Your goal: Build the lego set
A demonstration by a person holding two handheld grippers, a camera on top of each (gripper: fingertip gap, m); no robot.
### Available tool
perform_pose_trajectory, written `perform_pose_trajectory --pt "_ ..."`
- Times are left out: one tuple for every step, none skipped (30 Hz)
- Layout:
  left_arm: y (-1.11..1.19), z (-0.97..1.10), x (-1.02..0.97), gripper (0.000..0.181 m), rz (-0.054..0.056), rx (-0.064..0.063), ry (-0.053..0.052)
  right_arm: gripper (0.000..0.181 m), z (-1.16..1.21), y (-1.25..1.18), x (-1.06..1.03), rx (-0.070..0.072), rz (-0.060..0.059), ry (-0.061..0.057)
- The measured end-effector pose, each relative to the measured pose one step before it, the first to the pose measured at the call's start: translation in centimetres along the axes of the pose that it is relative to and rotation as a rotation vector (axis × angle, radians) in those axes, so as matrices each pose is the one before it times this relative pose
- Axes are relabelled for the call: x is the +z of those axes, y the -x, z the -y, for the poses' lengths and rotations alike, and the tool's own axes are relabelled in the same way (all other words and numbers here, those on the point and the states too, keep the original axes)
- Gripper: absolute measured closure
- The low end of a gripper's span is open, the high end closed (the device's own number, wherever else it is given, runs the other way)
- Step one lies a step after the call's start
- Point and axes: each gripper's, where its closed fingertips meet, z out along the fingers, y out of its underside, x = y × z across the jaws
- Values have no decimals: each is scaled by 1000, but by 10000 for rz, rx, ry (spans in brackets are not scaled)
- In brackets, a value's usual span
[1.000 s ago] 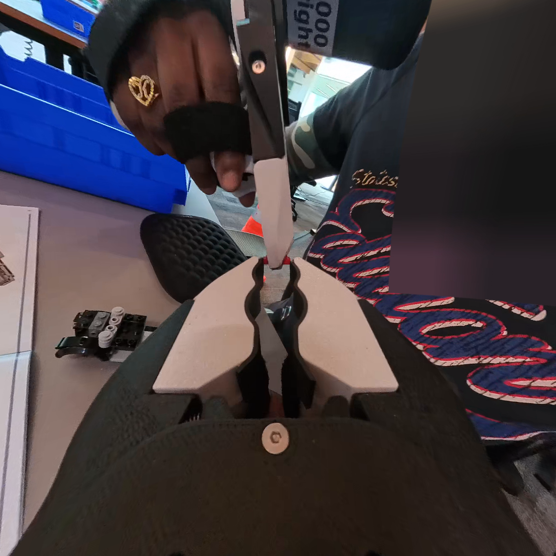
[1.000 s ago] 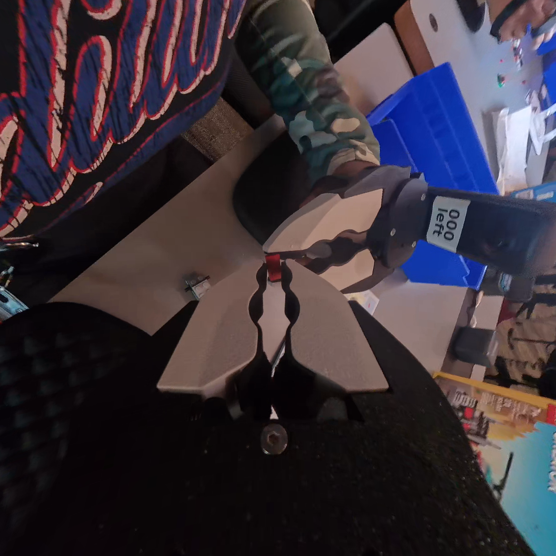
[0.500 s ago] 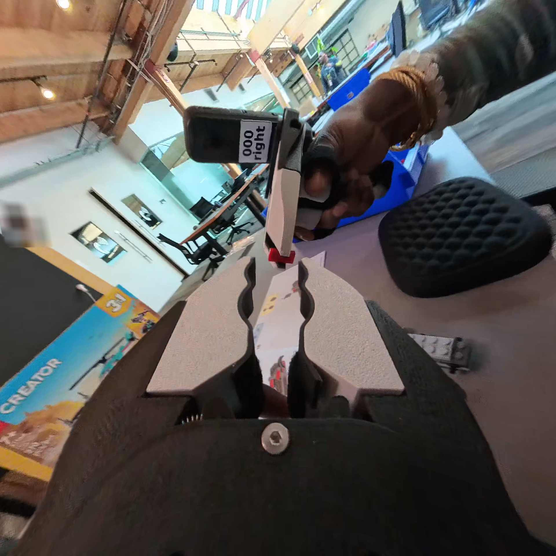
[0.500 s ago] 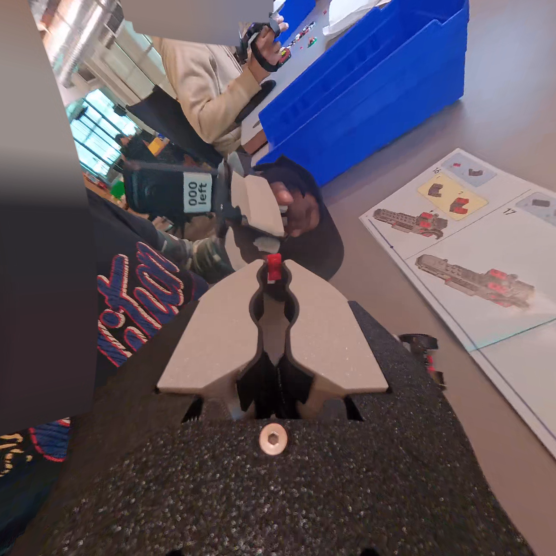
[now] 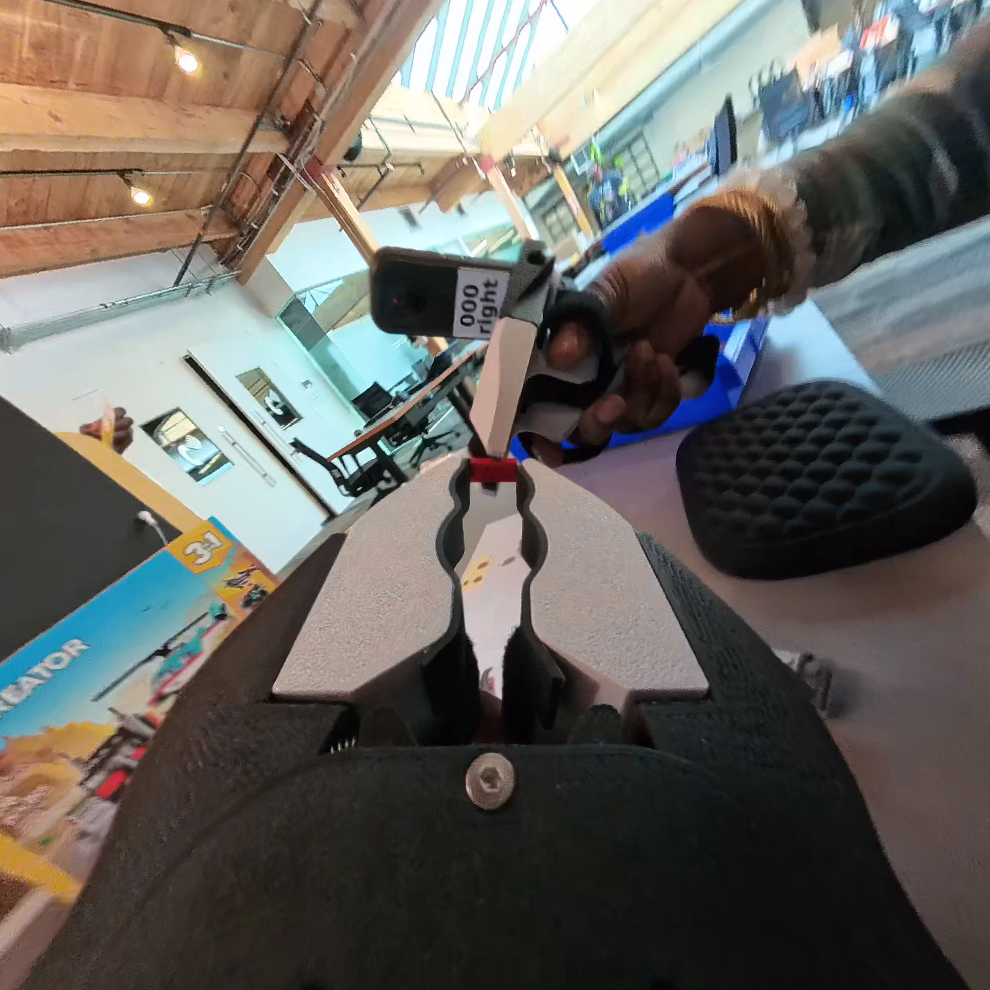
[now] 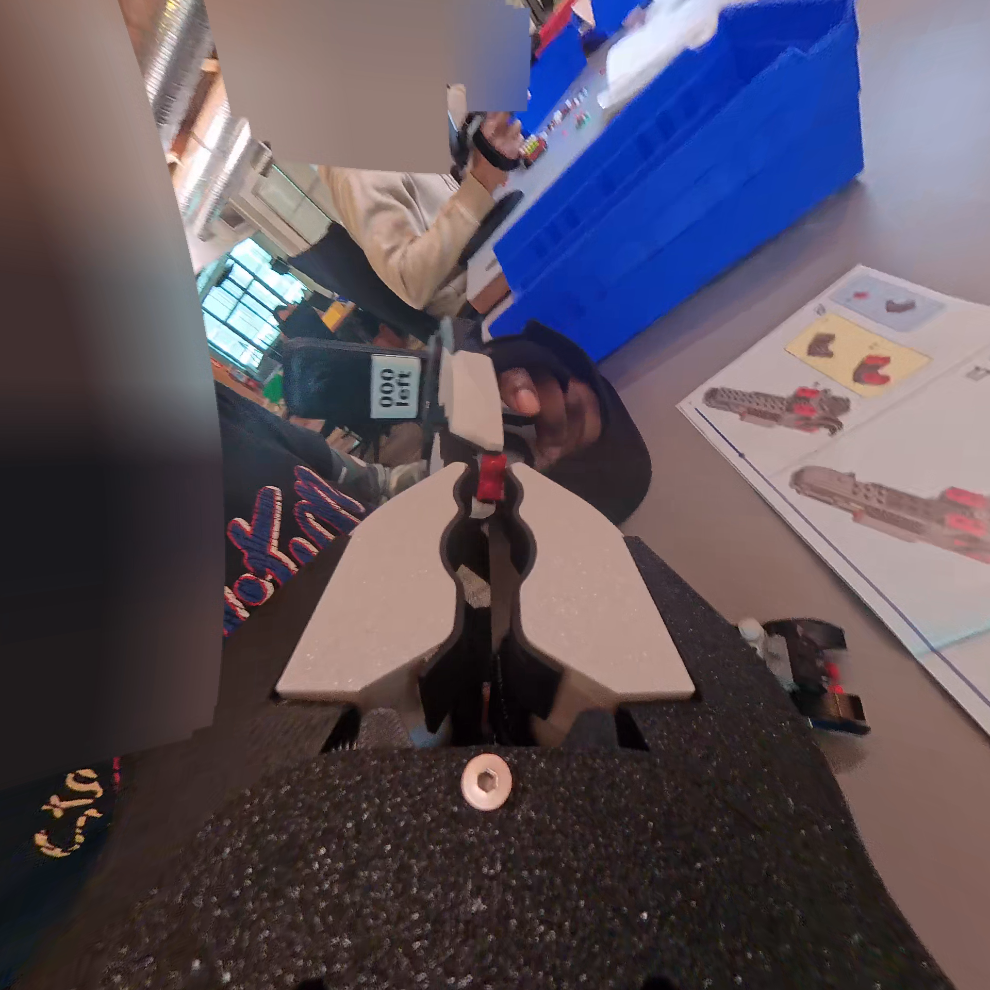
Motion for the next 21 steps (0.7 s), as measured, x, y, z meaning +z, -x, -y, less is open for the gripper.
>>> perform_pose_trajectory --pt "222 351 -161 165 21 -527 -343 168 413 406 -108 -275 211 -262" --pt "332 400 -195 165 54 -690 -412 167 492 375 -154 -535 130 -299" --pt "356 468 -250 165 50 -758 -493 167 498 102 -192 -637 -105 -270" --pt "321 526 -284 165 21 -705 -527 167 348 35 -144 -723 -184 -131" --pt "268 477 -270 165 25 -513 -435 166 152 11 -45 -724 -231 36" --pt "209 293 -213 165 30 -211 -245 165 77 88 67 -619 -177 104" --pt "111 117 -140 165 19 47 -64 165 194 321 115 -495 4 43" --pt "12 58 -64 165 -5 144 17 165 282 356 126 -379 68 -23" --pt "-67 85 -3 165 -41 101 -7 165 213 275 122 -352 54 24" --pt "-113 95 -1 165 -50 55 -35 165 44 171 104 -386 20 121" --pt "-100 32 1 165 -26 95 -6 165 -114 -6 86 -403 -78 197" --pt "-74 -12 1 165 0 149 27 165 -181 -23 75 -433 -86 199" --pt "-102 40 -9 165 -15 121 -5 165 -189 -12 59 -491 -89 182" --pt "-132 144 -5 165 -74 -3 -74 165 -149 79 55 -619 -56 137" --pt "-152 170 -11 165 -113 -153 -121 165 -1 124 55 -729 -53 54" --pt "-123 163 9 165 -119 -257 -145 165 137 98 39 -770 -97 2" --pt "-108 129 3 165 -123 -303 -144 165 242 47 68 -719 -103 -14" --pt "-61 94 8 165 -95 -287 -119 165 295 60 89 -574 -44 -4" --pt "-39 89 16 165 -58 -221 -94 165 283 73 131 -387 25 16" --pt "-30 91 1 165 -43 -154 -72 165 184 166 139 -219 126 26" --pt "-34 109 5 165 -41 -110 -63 165 -43 22 142 -50 64 112"
